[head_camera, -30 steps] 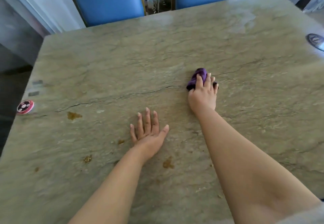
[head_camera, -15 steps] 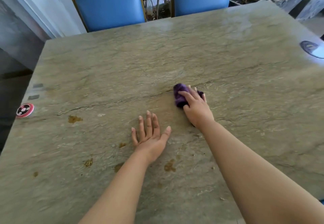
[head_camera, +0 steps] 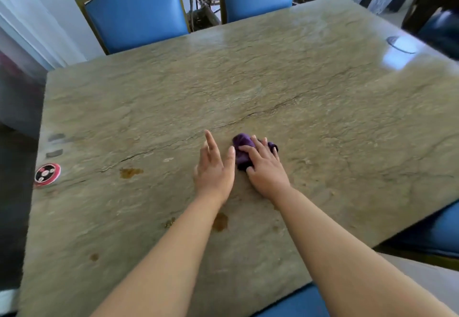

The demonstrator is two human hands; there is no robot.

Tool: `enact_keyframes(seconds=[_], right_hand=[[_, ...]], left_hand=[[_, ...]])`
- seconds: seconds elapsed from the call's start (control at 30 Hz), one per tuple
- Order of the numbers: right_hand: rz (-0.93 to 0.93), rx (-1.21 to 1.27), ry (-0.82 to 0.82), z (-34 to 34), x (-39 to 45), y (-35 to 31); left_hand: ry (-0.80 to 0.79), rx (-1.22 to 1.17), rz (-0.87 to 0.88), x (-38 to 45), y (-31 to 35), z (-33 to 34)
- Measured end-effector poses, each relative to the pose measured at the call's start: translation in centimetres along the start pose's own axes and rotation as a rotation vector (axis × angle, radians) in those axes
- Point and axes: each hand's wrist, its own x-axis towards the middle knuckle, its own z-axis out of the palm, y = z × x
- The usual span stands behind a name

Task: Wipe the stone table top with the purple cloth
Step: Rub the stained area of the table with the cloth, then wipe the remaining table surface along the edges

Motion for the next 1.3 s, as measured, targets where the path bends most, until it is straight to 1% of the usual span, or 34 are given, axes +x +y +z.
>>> enact_keyframes(seconds=[0.07, 0.17, 0.2, 0.37, 0.5, 0.57, 0.63, 0.7, 0.8, 0.87, 0.9, 0.93, 0.97, 1.0, 1.03, 1.07, 1.1, 1.13, 1.17, 1.2, 1.23, 1.27, 1.3], right_hand=[[0.077, -0.045, 0.06, 1.5, 0.3, -1.8], [0.156, -0.083, 0.14, 2.4, 2.0, -2.9], [0.181, -0.094, 0.166, 2.4, 3.0, -2.9], [0.332, -0.129, 0.281, 0.3, 11.4, -0.8], [0.415, -0.106, 0.243, -2.2, 19.1, 0.1], [0.36, -0.1, 0.186, -1.8, 21.5, -1.2], [0.173, -0.092, 0.101, -0.1, 22.3, -4.0], [-0.038, -0.036, 0.0, 1.8, 21.0, -6.8], [-0.218, 0.054, -0.081, 2.8, 16.7, -7.7], [-0.27, 0.078, -0.125, 2.5, 13.6, -6.6], [-0.274, 0.133, -0.176, 2.1, 12.2, -5.9], [-0.246, 0.265, -0.241, 1.6, 10.9, -5.5], [-0.178, 0.462, -0.281, 0.8, 9.7, -5.4], [-0.079, 0.646, -0.243, 0.0, 9.0, -5.1], [0.017, 0.738, -0.123, -0.6, 8.8, -4.7], [0.071, 0.681, 0.029, -1.1, 8.8, -4.3], [0.105, 0.549, 0.138, -1.3, 9.0, -3.9], [0.122, 0.415, 0.194, -1.2, 9.2, -3.5], [0.125, 0.313, 0.211, -0.8, 9.2, -3.3], [0.118, 0.245, 0.214, -0.1, 9.3, -3.0], [0.109, 0.204, 0.232, 0.6, 9.3, -2.8], [0.102, 0.178, 0.263, 1.2, 9.4, -2.7], [0.099, 0.159, 0.296, 1.6, 9.4, -2.5]], left_hand=[[0.023, 0.157, 0.034, 2.4, -2.1, -2.2], [-0.016, 0.479, 0.045, 6.0, -5.6, -4.4], [-0.018, 0.538, 0.037, 6.7, -6.6, -4.4], [0.162, 0.582, 0.082, 7.3, -8.7, -2.6], [0.172, 0.612, 0.074, 7.4, -9.2, -2.4], [0.158, 0.623, 0.073, 7.2, -9.1, -2.4], [0.149, 0.605, 0.076, 7.2, -8.8, -2.5], [0.152, 0.552, 0.082, 7.2, -8.5, -2.8], [0.166, 0.479, 0.091, 6.6, -8.4, -3.1], [0.165, 0.46, 0.095, 6.5, -8.2, -3.4], [0.154, 0.458, 0.096, 6.5, -8.1, -3.5], [0.14, 0.454, 0.096, 6.5, -8.0, -3.5], [0.124, 0.44, 0.089, 6.6, -8.0, -3.6], [0.114, 0.402, 0.066, 6.6, -8.1, -3.8], [0.124, 0.348, 0.034, 6.7, -8.0, -3.9], [0.165, 0.287, 0.013, 6.7, -7.8, -4.0], [0.229, 0.227, 0.029, 6.7, -7.2, -3.9], [0.286, 0.177, 0.092, 6.7, -6.2, -3.7], [0.293, 0.175, 0.202, 6.8, -5.0, -3.3], [0.252, 0.237, 0.327, 7.0, -3.7, -2.6], [0.176, 0.329, 0.419, 7.3, -2.7, -1.8], [0.111, 0.408, 0.459, 8.0, -2.1, -1.2], [0.08, 0.449, 0.459, 9.2, -2.1, -1.0]])
